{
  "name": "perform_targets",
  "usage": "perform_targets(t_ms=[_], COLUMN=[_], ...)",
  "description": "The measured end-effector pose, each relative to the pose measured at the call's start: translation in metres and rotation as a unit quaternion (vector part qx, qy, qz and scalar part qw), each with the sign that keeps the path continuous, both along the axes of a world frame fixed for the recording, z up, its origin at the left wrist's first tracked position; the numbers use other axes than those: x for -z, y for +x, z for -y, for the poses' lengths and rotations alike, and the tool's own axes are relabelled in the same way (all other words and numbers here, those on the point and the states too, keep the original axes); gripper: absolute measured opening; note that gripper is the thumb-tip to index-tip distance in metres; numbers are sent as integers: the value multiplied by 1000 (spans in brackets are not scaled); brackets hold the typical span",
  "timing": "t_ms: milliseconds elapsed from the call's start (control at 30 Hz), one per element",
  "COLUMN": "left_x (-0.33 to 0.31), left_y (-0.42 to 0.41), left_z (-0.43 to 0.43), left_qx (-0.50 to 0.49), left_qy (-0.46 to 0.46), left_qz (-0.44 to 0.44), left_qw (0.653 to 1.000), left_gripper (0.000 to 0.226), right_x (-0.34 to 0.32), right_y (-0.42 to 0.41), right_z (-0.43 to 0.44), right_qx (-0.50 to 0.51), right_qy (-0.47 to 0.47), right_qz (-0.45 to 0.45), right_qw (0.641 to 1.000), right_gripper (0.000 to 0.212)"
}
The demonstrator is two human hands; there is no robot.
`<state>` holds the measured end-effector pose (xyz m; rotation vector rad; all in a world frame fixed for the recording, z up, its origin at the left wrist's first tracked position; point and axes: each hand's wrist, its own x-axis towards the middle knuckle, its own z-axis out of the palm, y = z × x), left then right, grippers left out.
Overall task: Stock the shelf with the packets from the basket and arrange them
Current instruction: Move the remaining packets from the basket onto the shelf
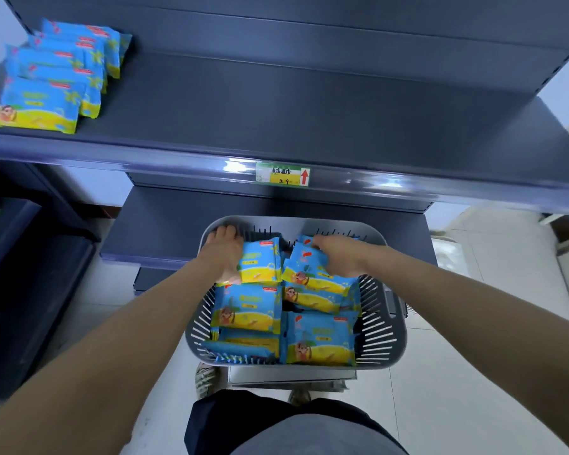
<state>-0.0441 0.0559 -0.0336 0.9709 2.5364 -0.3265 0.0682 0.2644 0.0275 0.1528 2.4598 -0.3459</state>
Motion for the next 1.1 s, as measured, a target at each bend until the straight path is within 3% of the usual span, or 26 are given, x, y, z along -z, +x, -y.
perform_targets(t_ms=[100, 200, 300, 400, 633, 800, 1100], left_x=[-6, -28, -71, -122, -218, -236, -211], left_y=[0, -3, -13, -33, -124, -192, -288], left_z=[0, 0, 2, 12, 53, 80, 90], left_qx=[13, 9, 14, 27, -75, -98, -73], left_qy=[14, 70, 132, 181, 328, 353, 341], left_qz=[17, 93, 112, 78, 9, 17, 67], left_qw=[1000, 993, 985, 980, 942, 930, 935], left_gripper=[62, 38, 36, 30, 36, 30, 25], right_x=[-17, -44, -82, -131, -199, -201, -168], right_y=[-6, -14, -33, -64, -182, -277, -414], right_z=[3, 5, 4, 5, 30, 61, 103], right_qx=[-18, -32, -38, -13, 27, 47, 26], right_qy=[14, 13, 39, 51, 16, -6, -19], right_qz=[-43, -71, -95, -133, -322, -300, -296], right_qw=[999, 997, 994, 990, 946, 953, 955], right_gripper=[31, 29, 41, 34, 41, 46, 30])
